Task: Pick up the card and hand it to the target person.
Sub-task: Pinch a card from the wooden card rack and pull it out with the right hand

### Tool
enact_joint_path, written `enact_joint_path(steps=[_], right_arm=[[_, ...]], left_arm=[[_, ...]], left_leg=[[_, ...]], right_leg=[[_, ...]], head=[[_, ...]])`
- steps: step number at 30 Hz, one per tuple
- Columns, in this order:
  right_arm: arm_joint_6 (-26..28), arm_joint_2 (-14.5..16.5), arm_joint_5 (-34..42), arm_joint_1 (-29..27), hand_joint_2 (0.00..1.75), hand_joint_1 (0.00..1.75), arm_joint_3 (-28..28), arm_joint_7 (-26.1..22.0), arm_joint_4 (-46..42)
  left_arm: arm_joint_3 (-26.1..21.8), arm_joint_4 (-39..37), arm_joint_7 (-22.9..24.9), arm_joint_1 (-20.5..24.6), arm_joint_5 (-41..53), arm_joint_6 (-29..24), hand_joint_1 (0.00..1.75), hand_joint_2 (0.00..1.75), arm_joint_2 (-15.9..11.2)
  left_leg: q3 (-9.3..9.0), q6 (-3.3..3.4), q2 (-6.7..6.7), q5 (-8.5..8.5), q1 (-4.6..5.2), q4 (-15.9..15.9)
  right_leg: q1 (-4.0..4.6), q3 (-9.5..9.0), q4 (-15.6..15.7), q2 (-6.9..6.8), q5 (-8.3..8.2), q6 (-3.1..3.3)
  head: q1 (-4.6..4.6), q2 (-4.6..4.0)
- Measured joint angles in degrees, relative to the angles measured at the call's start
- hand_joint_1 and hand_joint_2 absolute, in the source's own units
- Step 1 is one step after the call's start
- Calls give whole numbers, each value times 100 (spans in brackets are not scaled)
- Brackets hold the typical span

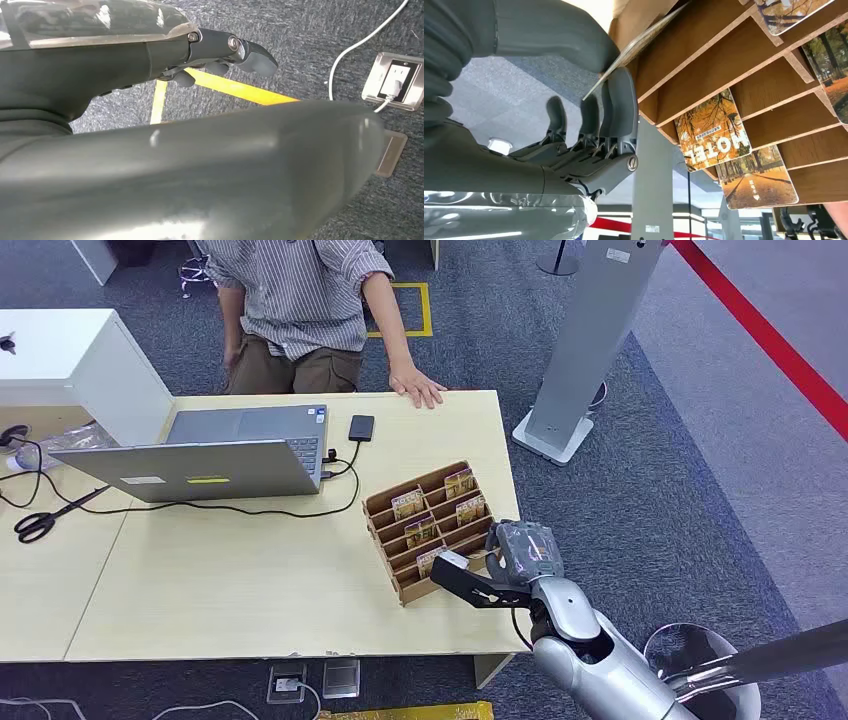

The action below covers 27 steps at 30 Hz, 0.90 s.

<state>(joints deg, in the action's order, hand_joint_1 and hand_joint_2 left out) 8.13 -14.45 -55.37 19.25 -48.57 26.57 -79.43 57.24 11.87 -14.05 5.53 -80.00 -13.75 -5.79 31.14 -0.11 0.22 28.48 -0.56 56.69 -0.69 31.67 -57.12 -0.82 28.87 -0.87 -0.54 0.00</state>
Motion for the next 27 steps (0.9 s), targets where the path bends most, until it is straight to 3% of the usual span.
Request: enact_joint_path(steps=[4, 8, 20, 27], right_arm=[[3, 0, -14, 5, 175, 163, 0, 1, 0], [21, 0, -16, 8, 175, 168, 0, -19, 0], [225, -1, -55, 3, 175, 168, -28, -191, -19], [314, -83, 1051, 57, 175, 168, 135, -497, -410]], left_arm=[[0, 0, -30, 0, -4, 1, 0, 0, 0], [0, 0, -114, 0, 1, 0, 0, 175, 0], [-12, 0, -398, 0, -60, -103, 0, 175, -9], [-25, 0, -400, -5, -114, -121, 0, 175, -33]], left_leg=[[0, 0, 0, 0, 0, 0], [0, 0, 0, 0, 0, 0], [0, 0, 0, 0, 0, 0], [0, 0, 1, 0, 0, 0]], right_leg=[[0, 0, 0, 0, 0, 0], [0, 0, 0, 0, 0, 0], [0, 0, 0, 0, 0, 0], [0, 0, 0, 1, -1, 0]], head=[[-1, 1], [-2, 1], [1, 0], [1, 0]])
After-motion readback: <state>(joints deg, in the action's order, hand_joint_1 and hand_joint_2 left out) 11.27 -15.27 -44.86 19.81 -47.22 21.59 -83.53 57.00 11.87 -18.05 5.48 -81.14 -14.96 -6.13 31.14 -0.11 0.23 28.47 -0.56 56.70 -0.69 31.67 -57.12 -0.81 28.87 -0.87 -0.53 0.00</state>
